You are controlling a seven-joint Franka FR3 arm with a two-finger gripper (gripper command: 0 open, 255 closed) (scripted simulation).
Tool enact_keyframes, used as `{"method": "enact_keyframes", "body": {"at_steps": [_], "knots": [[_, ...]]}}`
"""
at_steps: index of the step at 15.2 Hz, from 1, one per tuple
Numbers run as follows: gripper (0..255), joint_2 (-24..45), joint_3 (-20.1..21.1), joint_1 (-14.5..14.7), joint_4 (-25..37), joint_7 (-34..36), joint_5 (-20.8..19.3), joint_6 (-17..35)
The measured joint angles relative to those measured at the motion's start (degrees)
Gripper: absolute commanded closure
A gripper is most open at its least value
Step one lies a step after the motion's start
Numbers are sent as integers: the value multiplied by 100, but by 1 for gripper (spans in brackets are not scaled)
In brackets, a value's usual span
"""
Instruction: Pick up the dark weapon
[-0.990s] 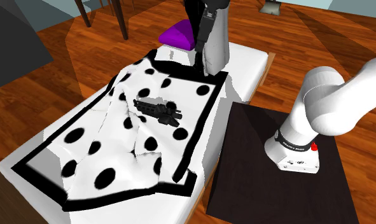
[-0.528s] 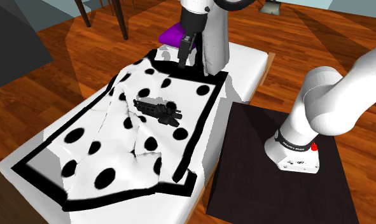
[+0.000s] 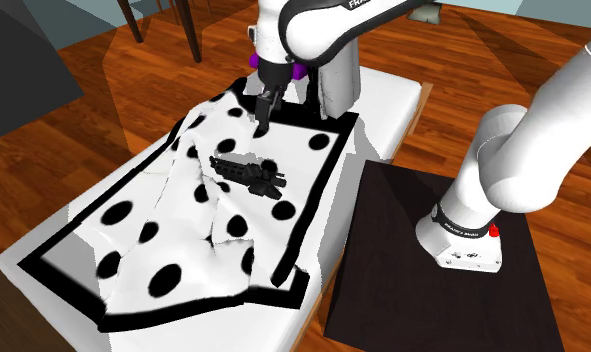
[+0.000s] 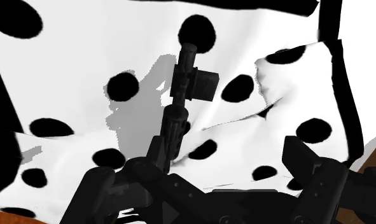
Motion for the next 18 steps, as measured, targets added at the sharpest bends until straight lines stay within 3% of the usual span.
{"method": "enact_keyframes", "body": {"at_steps": [11, 18], "knots": [[0, 2326, -78, -86, 1006, 139, 77, 971], [0, 3809, -121, -160, 2010, 199, 162, 1225]]}}
